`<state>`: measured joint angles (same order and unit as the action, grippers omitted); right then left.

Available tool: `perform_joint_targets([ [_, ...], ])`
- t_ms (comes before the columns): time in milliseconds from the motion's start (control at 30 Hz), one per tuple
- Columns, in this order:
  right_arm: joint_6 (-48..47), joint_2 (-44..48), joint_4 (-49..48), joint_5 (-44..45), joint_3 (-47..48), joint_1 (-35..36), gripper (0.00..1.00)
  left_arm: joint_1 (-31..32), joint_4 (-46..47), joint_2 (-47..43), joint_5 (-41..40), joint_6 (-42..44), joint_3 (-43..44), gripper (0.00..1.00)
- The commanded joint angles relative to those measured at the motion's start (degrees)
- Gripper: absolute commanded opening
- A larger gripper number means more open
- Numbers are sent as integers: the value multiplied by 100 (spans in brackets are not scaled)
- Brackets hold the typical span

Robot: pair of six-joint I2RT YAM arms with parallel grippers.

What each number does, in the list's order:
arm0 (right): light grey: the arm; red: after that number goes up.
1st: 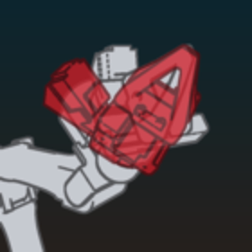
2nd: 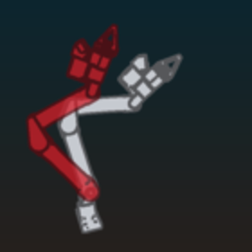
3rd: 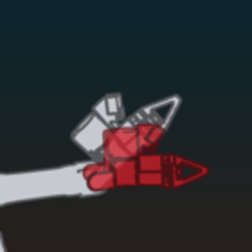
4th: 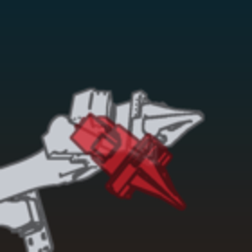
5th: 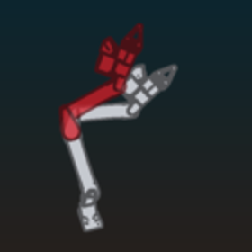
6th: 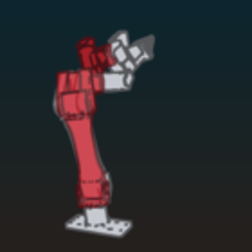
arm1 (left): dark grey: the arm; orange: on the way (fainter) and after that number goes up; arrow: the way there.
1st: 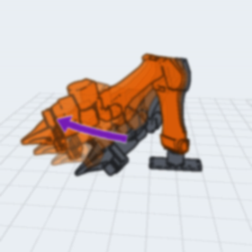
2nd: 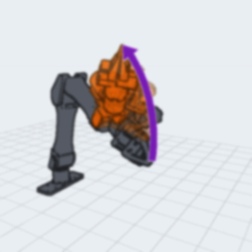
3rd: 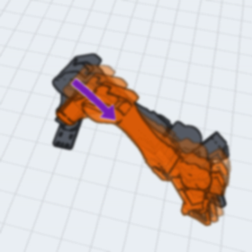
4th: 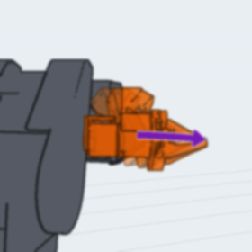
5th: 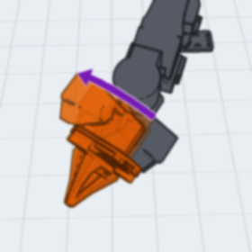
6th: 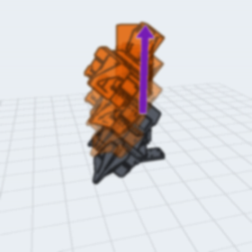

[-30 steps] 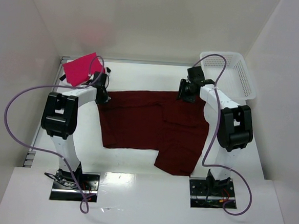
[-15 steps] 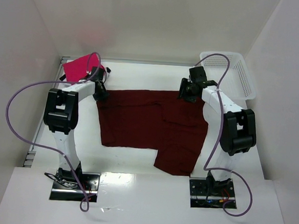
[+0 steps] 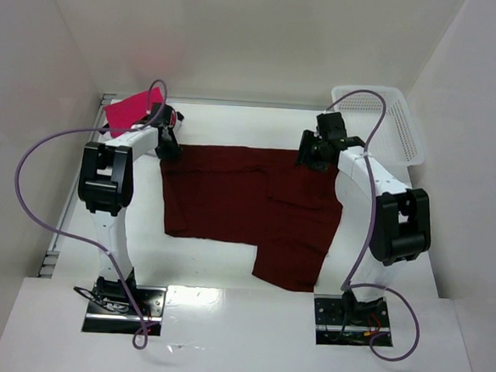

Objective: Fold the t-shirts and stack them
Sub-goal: Fold the flattened tshirt in 1/3 of the way

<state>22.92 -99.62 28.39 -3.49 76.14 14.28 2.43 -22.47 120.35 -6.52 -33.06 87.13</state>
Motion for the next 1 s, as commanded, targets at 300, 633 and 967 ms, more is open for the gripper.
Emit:
perform_joint_targets([
  [300, 212, 523, -431, -310, -424, 171, 71, 239, -166, -2622, 169, 114, -1205, 82],
  [633, 424, 839, -888, -557, -916, 171, 74, 1293, -1076, -3791, -321, -798, -2455, 81],
  [967, 538, 1213, -1037, -601, -1347, 171, 77, 2372, -2431, -3101, -1115, -1108, -2215, 80],
])
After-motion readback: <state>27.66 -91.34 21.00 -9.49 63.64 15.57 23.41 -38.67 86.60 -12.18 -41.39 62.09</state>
